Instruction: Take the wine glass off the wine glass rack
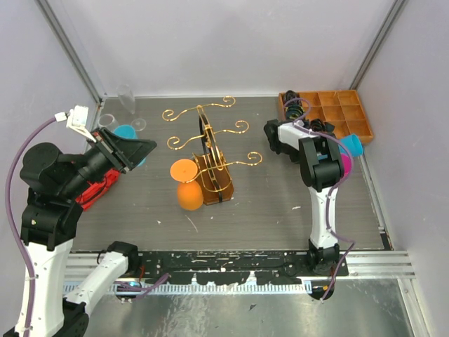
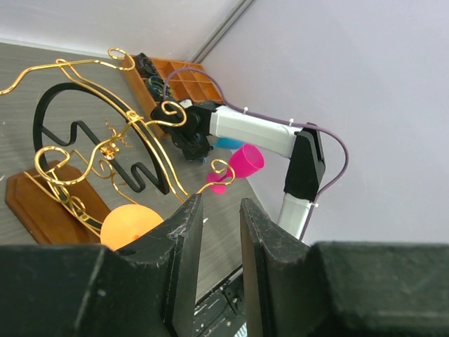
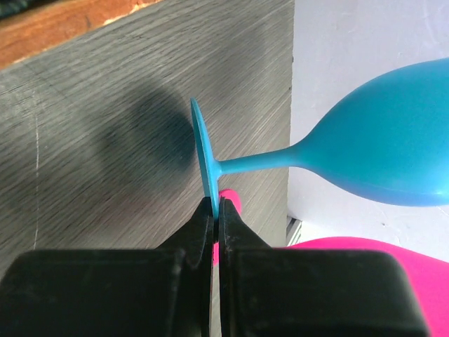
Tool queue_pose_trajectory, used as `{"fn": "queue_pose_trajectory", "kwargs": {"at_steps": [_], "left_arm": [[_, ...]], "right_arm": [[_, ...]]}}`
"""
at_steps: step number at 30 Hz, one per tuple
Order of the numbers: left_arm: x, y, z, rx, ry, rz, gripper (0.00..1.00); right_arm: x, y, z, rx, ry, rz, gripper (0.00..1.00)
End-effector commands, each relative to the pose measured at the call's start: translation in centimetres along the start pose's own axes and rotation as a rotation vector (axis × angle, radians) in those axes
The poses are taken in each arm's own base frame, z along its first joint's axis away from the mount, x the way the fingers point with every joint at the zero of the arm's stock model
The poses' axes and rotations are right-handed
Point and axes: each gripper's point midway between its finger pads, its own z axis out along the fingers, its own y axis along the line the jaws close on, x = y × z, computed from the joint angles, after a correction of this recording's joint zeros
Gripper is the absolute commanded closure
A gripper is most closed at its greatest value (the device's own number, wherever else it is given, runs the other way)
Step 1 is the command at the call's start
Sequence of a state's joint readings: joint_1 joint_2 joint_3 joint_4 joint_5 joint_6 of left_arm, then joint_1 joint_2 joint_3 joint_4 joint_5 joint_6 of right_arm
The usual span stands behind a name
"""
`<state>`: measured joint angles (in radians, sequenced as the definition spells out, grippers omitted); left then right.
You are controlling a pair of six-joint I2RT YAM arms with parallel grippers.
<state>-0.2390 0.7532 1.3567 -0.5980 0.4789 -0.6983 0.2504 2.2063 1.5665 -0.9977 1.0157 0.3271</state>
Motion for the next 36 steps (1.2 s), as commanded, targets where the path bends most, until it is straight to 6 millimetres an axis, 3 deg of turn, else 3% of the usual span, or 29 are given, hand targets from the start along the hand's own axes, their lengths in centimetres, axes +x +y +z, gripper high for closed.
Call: {"fn": "queue_pose_trajectory", "kwargs": {"at_steps": [1,10,20,36], "left_arm": [[-0.2,-0.4,-0.4,0.008,-0.01,0.025,0.65],[-0.1,-0.3,-0.4,0.001,-0.009,0.024,0.65],[0.0,-0.1,-0.7,-0.01,-0.013,0.029,0.65],[0.1,0.3,-0.8,-0.035,-0.014,0.047,0.65]], "right_arm": [[0.1,-0.2,0.4,0.07,-0.007,0.041,0.99],[0.9,1.5,0.5,0.109,-0.02,0.019,0.99],[0.3,3.1,-1.7,0.215,-0.099,-0.066,0.99],[1.6,4.9,-0.7,0.267,-0.076,-0.151,1.0]]}}
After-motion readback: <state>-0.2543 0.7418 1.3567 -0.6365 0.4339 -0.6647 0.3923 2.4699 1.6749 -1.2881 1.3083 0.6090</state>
